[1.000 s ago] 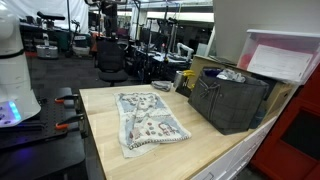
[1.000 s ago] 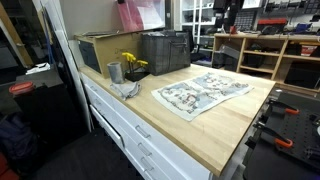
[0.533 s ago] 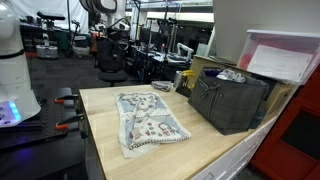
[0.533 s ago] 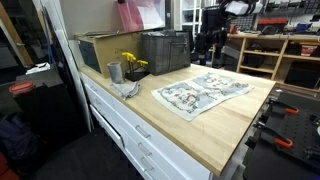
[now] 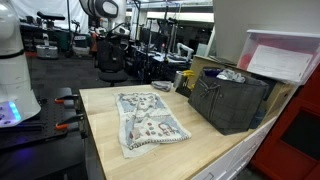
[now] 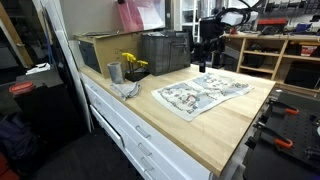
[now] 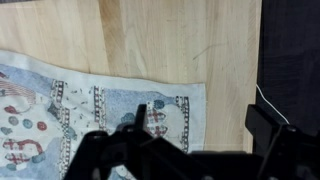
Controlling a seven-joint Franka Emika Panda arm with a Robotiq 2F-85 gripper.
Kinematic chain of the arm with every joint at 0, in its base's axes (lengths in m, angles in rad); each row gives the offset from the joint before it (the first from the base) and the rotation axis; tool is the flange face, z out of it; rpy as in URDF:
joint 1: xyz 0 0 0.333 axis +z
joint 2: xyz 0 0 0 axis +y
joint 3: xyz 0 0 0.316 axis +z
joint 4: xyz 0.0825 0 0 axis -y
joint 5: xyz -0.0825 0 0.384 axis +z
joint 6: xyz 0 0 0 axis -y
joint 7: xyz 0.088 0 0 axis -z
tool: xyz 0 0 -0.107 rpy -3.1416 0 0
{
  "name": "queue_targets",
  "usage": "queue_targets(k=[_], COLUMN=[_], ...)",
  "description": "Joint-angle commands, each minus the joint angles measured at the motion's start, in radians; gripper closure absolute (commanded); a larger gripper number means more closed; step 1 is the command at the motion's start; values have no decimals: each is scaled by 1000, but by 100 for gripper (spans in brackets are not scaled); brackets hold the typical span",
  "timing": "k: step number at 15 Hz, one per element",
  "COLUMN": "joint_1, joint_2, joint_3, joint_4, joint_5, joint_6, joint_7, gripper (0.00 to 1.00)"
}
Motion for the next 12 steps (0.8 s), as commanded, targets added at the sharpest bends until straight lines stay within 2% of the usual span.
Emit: queue_targets(k=[1,3,5,9,12], joint_1=[6,0,5,6,22], joint_2=[11,48,109,280,384], joint_3=[-13,-13,-26,-46,-94], joint_4=[-2,-2,8,38,68], joint_5=[-15,-22,31,46,-66], joint_6=[23,92,207,436,542], joint_7=[23,48,46,79,158], gripper=[0,0,0,0,0])
